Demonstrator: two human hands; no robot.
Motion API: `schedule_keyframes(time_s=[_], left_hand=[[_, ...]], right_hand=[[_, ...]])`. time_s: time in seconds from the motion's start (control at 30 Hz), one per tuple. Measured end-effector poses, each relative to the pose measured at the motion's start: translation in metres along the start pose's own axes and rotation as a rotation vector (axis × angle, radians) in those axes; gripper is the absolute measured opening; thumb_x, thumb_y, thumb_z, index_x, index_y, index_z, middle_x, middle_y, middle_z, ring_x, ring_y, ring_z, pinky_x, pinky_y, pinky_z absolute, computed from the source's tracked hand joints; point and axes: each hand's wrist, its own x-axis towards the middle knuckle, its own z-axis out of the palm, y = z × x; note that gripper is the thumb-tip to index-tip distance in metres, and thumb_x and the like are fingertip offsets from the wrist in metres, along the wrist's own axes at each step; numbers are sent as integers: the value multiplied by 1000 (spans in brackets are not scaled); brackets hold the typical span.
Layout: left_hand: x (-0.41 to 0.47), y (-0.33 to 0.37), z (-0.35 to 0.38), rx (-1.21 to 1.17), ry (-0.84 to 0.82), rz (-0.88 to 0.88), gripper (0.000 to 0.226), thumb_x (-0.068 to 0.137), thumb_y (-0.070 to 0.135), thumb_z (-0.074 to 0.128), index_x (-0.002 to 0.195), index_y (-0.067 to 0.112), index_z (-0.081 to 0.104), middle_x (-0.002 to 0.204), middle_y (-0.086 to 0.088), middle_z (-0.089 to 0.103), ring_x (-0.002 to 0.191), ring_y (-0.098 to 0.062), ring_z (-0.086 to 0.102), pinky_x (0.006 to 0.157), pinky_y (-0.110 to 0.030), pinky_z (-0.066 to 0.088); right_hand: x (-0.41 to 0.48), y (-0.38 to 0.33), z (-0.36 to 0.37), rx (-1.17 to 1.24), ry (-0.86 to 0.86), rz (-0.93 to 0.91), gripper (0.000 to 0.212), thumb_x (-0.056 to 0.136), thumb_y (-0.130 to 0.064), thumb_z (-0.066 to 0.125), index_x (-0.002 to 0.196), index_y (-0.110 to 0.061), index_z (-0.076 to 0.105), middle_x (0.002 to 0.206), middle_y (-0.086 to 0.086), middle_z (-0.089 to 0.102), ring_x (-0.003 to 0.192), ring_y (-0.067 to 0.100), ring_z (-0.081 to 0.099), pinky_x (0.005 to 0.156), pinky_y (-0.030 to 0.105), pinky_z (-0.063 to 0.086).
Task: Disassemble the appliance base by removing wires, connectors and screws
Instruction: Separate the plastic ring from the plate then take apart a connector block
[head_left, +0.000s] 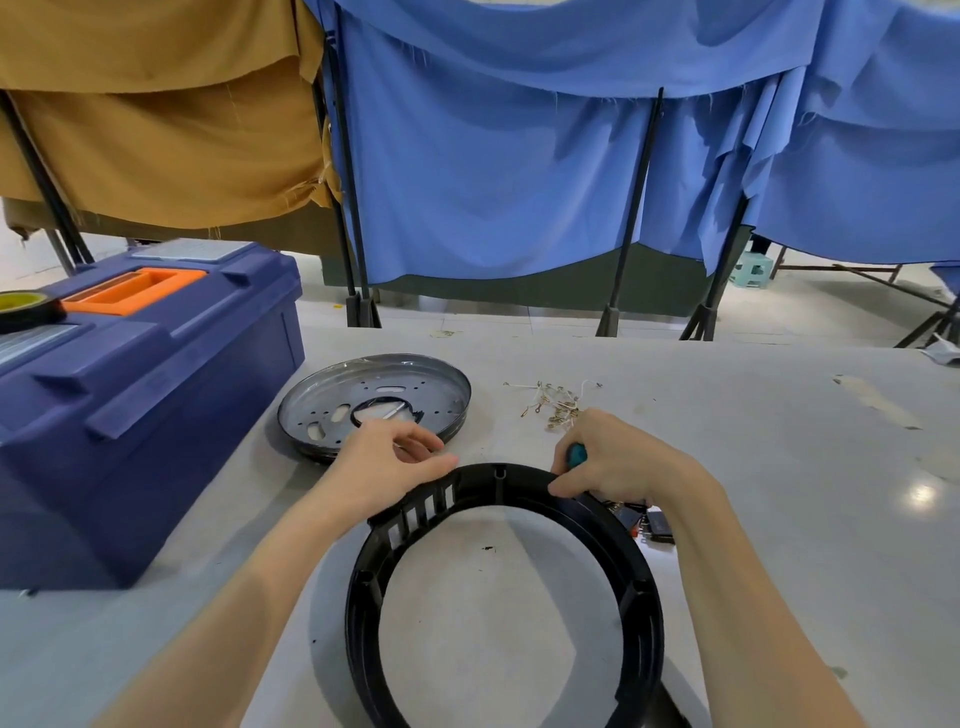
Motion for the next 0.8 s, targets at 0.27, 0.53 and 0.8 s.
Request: schedule_keyframes(time_s=[0.27, 0.53, 0.8], left_hand=[[-6, 4, 1, -86, -147, -20, 27, 75, 26, 82, 99, 27, 71, 83, -4, 75, 64, -26, 71, 65, -36, 60], [4, 12, -6, -70, -58, 3, 37, 71, 28, 84, 106, 28, 72, 80, 3, 75, 70, -18, 70, 69, -25, 57], [9, 10, -15, -151, -27, -51, 39, 70, 31, 84, 106, 35, 71, 78, 21, 73, 74, 4, 69, 69, -12, 45]], right_hand=[[-4, 7, -8, 140, 18, 18, 12, 77, -9, 74, 67, -9, 67, 37, -7, 43, 34, 14, 34, 39, 20, 31], [-5, 6, -11, 188, 121, -31, 13, 77, -16, 77, 67, -9, 72, 46, -5, 51, 42, 13, 40, 42, 22, 37], [-8, 5, -13, 339, 272, -58, 27, 77, -40, 79, 65, -16, 74, 52, 0, 54, 36, 7, 35, 37, 17, 31]])
